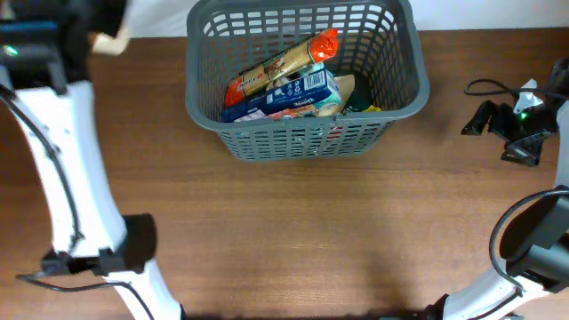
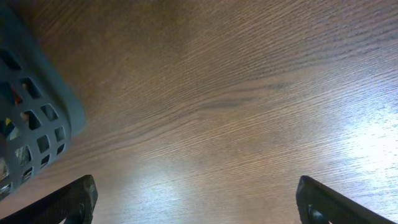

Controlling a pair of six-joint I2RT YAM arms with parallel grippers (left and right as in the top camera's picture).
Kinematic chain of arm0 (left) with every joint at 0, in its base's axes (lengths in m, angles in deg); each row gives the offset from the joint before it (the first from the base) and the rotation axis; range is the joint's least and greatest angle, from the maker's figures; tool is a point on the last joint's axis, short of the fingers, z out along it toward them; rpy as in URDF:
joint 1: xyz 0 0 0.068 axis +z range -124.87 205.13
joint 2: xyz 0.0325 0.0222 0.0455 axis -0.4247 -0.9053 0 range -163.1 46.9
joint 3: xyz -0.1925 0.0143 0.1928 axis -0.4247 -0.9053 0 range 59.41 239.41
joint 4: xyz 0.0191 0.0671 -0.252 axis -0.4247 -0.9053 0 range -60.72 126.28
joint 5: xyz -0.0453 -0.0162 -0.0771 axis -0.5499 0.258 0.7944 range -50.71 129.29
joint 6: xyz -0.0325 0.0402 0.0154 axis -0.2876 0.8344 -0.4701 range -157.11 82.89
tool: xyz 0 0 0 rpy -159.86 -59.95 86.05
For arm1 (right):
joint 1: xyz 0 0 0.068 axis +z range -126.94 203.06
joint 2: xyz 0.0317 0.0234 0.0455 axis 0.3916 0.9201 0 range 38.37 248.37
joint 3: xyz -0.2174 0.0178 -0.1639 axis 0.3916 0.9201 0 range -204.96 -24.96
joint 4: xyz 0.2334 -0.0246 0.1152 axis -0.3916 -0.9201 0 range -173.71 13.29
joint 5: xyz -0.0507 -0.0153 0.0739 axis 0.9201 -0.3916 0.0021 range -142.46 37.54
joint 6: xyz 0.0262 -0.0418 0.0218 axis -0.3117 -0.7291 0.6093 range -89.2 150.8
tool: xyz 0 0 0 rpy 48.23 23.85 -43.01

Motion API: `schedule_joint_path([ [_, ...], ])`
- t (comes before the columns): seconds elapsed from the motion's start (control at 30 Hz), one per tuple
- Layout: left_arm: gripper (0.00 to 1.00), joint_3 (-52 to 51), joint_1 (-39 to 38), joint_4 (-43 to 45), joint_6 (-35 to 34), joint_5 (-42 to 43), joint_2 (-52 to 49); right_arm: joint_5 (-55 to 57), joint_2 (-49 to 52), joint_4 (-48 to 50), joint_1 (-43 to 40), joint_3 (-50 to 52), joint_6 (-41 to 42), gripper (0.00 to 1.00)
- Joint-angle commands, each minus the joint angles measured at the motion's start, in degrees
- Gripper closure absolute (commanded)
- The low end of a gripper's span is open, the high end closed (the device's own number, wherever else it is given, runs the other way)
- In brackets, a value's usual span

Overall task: Pack container
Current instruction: 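Carry the clear snack bag with the left gripper into the basket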

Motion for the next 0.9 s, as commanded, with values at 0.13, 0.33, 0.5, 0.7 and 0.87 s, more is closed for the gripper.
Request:
schedule_joint_path([
  [0.13, 0.98, -1.8, -17.2, -0.7, 29.4, 5.5, -2.5, -0.3, -0.6, 0.0, 0.2, 0.3, 0.2, 0.01],
  [0.33, 0.98, -8.6, -22.0, -0.5, 33.9, 4.9, -8.8, -0.3, -0.6, 0.0, 0.2, 0.3, 0.2, 0.01],
  [0.5, 0.96, -11.4, -22.0, -0.4, 33.6, 4.6, -15.1, -0.3, -0.6, 0.0, 0.2, 0.3, 0.2, 0.01],
  [0.7, 0.66, -11.5, -22.0, 0.0, 28.4, 4.1, -20.9, -0.3, -0.6, 0.0, 0.2, 0.3, 0.2, 0.01],
  [0.87, 0.01, -9.5, -22.0, 4.5, 12.1, -4.1, -19.6, -0.3, -0.6, 0.0, 0.2, 0.3, 0.2, 0.01],
])
